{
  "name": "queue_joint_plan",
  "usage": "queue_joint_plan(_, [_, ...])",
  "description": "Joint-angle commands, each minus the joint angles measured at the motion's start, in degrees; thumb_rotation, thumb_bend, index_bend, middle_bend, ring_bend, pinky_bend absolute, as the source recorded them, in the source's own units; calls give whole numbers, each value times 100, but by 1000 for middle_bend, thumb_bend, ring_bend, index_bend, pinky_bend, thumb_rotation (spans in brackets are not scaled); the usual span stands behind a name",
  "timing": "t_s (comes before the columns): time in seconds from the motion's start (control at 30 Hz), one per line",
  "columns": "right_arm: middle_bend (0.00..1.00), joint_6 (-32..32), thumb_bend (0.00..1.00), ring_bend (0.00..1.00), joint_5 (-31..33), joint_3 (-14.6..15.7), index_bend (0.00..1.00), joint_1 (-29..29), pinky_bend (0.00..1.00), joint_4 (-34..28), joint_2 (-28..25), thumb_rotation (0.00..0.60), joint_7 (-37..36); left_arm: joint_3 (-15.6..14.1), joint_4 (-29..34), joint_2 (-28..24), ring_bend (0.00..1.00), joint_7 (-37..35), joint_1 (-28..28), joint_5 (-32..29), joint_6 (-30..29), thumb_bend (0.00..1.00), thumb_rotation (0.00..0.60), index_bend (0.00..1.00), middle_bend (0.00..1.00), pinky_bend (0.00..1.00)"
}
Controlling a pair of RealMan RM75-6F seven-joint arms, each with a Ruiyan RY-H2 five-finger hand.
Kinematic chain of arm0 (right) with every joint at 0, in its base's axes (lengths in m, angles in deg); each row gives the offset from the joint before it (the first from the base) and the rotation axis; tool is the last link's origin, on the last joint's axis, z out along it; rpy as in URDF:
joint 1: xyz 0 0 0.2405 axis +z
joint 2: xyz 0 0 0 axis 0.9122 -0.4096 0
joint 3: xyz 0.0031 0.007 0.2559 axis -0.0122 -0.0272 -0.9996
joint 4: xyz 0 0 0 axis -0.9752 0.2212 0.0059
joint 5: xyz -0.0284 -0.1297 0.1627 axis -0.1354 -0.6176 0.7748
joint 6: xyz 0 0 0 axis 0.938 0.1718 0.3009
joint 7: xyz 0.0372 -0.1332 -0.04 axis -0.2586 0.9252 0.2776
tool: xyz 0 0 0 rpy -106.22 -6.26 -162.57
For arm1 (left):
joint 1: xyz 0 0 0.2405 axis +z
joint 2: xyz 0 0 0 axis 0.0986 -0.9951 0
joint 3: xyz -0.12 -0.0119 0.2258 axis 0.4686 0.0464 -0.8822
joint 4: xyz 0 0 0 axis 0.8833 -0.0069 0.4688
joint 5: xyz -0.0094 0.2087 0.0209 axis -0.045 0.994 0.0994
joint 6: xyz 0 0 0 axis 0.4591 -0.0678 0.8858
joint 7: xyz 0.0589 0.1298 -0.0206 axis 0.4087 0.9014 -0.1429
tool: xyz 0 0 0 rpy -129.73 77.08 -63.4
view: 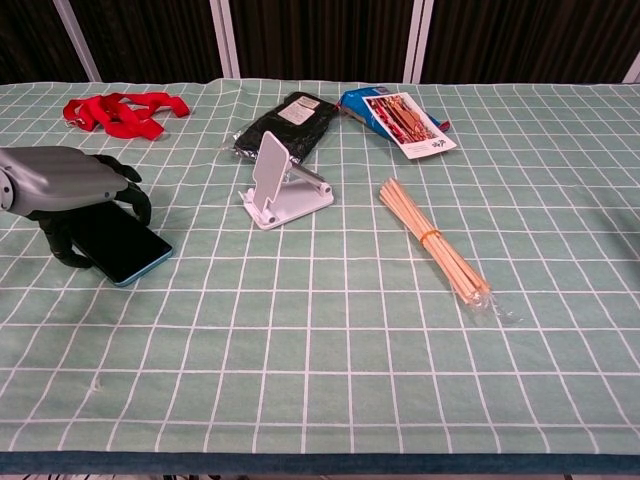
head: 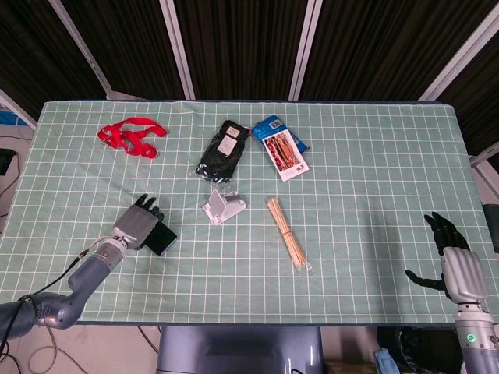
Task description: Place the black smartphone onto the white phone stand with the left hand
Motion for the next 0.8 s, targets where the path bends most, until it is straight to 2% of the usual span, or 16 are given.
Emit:
queue_joint_plan(0.03, [0,0,110,0,-2,0,0,0,148,0,-1,600,-2,-24,-8,6,2,-31,0,24,-13,210,600,398,450,0])
queue_joint_plan(0.23, [0,3,110,0,-3,2,0,-1,148,-4,-5,600,-15,-43,-9,7,45,-152,11,127,-67,287,600,487,545,0])
queue_joint_plan(0.47, [0,3,110,0,-3,1,0,-3,148,-7,-9,600,-35,-21,-4,12,122,-354,53,364,-198,434,600,599,659,0])
queue_joint_plan(0.6, [0,5,111,0,-3,2,0,-5,148,-13,-14,600,-54,6,72,-49,133,-440,73,495,-296,476,600,620,680,0])
queue_joint_plan(0.8, [0,12,111,0,-3,4,0,-5,148,-21,-22,600,-77,63,252,-171,142,-474,82,566,-423,482,600,633,688,0])
